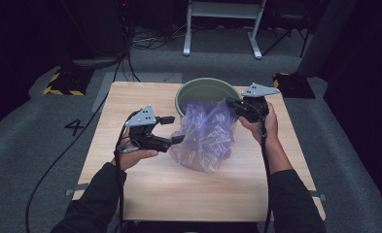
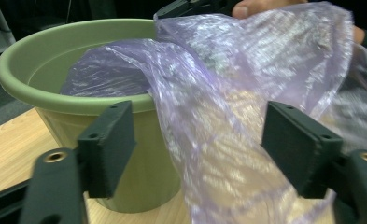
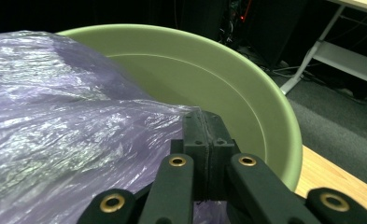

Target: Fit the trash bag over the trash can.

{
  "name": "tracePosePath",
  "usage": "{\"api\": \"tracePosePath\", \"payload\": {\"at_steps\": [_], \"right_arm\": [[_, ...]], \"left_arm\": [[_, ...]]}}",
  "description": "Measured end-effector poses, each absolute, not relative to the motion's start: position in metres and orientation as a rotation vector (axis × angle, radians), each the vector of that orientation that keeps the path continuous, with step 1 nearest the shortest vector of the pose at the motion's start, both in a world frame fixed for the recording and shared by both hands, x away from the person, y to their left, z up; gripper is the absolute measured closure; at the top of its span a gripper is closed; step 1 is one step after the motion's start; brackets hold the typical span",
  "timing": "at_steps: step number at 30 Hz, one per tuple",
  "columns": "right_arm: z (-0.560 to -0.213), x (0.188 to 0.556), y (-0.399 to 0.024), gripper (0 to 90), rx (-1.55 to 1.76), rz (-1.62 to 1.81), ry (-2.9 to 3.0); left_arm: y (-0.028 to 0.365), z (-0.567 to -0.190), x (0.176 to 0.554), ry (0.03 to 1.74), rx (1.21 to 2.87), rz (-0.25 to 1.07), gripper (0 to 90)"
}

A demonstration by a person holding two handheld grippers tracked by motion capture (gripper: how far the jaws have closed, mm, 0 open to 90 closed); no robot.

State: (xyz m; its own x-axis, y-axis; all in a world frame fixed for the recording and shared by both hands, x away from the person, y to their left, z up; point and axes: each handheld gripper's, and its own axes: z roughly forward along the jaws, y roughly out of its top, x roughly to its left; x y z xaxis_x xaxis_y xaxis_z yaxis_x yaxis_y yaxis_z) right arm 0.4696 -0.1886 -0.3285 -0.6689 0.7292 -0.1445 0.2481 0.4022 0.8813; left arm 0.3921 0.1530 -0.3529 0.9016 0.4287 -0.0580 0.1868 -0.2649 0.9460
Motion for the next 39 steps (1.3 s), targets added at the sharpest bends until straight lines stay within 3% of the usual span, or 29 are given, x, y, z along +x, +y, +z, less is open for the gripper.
{"api": "tracePosePath", "payload": {"at_steps": [3,7,15,18,20,22,23,25,26,27,31,34,39], "right_arm": [[-0.33,0.471,-0.19,89.7,0.839,1.21,2.136],[-0.33,0.471,-0.189,88.8,0.846,1.19,2.13],[-0.33,0.471,-0.188,87.0,0.842,1.19,2.129],[-0.329,0.47,-0.187,84.0,0.83,1.197,2.129],[-0.328,0.469,-0.187,81.6,0.831,1.207,2.128],[-0.326,0.465,-0.187,69.7,0.801,1.235,2.123],[-0.326,0.465,-0.187,69.7,0.801,1.235,2.123],[-0.322,0.458,-0.188,55.9,0.777,1.266,2.12],[-0.322,0.458,-0.188,55.9,0.777,1.266,2.12],[-0.319,0.451,-0.189,47.6,0.755,1.281,2.132],[-0.311,0.428,-0.193,34.8,0.684,1.327,2.124],[-0.305,0.409,-0.199,30.1,0.646,1.34,2.103],[-0.297,0.373,-0.213,29.5,0.606,1.445,2.068]], "left_arm": [[0.154,-0.354,0.389,0.434,1.855,0.234,16.7],[0.154,-0.355,0.381,0.401,1.87,0.242,15.5],[0.147,-0.361,0.364,0.322,1.927,0.293,15.7],[0.14,-0.362,0.366,0.339,1.945,0.338,20.2],[0.136,-0.361,0.37,0.369,1.95,0.357,31.3],[0.135,-0.358,0.376,0.429,1.927,0.401,43.4],[0.135,-0.358,0.376,0.429,1.927,0.401,49.2],[0.139,-0.355,0.381,0.441,1.88,0.4,59.5],[0.139,-0.355,0.381,0.441,1.88,0.4,64.3],[0.141,-0.353,0.383,0.447,1.866,0.408,67.1],[0.141,-0.351,0.381,0.442,1.882,0.437,76.6],[0.139,-0.35,0.381,0.44,1.897,0.461,81.6],[0.138,-0.349,0.38,0.431,1.908,0.466,85.8]]}}
